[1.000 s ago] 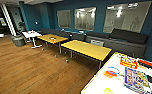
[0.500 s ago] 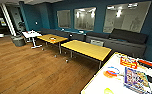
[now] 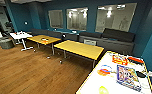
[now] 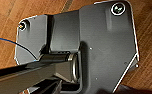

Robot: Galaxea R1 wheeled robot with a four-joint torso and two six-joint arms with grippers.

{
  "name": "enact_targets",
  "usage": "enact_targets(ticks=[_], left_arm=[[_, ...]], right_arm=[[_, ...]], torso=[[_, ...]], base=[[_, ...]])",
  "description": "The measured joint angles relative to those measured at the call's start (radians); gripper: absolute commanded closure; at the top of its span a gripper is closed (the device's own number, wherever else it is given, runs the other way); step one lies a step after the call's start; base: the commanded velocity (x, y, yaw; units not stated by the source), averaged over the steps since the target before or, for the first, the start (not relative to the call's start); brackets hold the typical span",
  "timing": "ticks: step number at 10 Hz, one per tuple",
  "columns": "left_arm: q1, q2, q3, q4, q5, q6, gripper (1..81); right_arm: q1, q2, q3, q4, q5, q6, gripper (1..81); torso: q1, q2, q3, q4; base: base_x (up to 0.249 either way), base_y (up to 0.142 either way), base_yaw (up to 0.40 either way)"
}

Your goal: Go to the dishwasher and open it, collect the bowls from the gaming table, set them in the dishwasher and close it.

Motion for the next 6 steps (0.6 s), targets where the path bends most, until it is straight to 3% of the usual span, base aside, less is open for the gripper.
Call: enact_targets(ticks=[6], left_arm=[[-0.006, 0.003, -0.001, 0.003, -0.003, 0.0, 1.0]], right_arm=[[0.0, 0.001, 0.002, 0.0, -0.001, 0.0, 1.0]], torso=[[0.0, 0.0, 0.0, 0.0]], base=[[0.0, 0.0, -0.397]])
